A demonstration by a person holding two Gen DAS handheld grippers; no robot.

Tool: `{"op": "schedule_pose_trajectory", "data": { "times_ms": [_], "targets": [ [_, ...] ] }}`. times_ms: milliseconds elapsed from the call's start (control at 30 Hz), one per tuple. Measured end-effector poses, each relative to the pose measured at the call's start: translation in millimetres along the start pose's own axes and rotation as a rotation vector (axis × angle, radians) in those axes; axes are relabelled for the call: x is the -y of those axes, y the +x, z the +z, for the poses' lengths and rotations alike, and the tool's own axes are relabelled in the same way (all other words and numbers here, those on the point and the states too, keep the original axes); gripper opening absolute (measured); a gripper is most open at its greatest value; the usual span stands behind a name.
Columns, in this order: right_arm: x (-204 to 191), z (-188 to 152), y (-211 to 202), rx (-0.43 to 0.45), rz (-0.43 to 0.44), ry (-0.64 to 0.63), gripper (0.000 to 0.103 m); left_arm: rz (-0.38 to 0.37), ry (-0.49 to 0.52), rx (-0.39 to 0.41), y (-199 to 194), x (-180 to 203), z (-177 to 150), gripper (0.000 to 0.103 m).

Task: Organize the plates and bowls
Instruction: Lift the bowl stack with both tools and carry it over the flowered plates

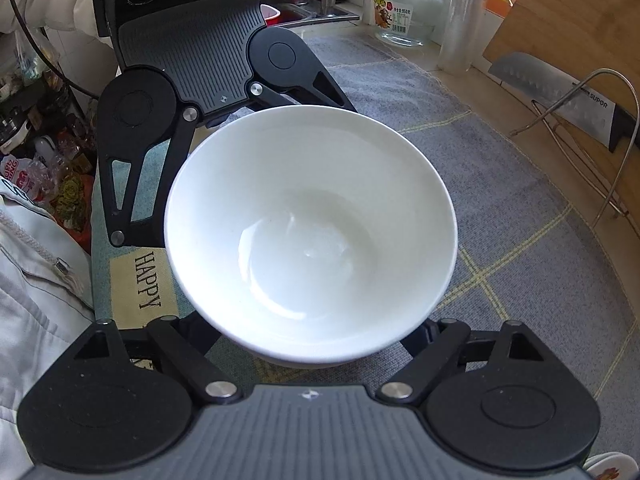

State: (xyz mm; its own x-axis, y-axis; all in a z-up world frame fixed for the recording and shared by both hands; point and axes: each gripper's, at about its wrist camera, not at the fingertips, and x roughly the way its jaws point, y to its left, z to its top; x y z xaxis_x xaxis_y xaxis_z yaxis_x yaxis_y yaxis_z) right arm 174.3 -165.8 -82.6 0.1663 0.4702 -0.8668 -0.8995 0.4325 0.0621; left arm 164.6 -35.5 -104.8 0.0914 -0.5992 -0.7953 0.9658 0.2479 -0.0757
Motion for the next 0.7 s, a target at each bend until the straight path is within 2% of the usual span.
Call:
{"op": "schedule_pose_trajectory", "data": {
  "times_ms": [233,700],
  "targets": [
    [-4.5,-3.4,-2.0,-0.015,-0.012,-0.009,0.089,-0.025,0.003,-0.011,3.9,-2.8,1.4,0.084],
    [-5.0,1.2,-4.0,-0.021,-0.017,-0.008,0.088,-0.022,0.007,-0.021,3.9,-3.4,4.6,0.084]
  ]
}}
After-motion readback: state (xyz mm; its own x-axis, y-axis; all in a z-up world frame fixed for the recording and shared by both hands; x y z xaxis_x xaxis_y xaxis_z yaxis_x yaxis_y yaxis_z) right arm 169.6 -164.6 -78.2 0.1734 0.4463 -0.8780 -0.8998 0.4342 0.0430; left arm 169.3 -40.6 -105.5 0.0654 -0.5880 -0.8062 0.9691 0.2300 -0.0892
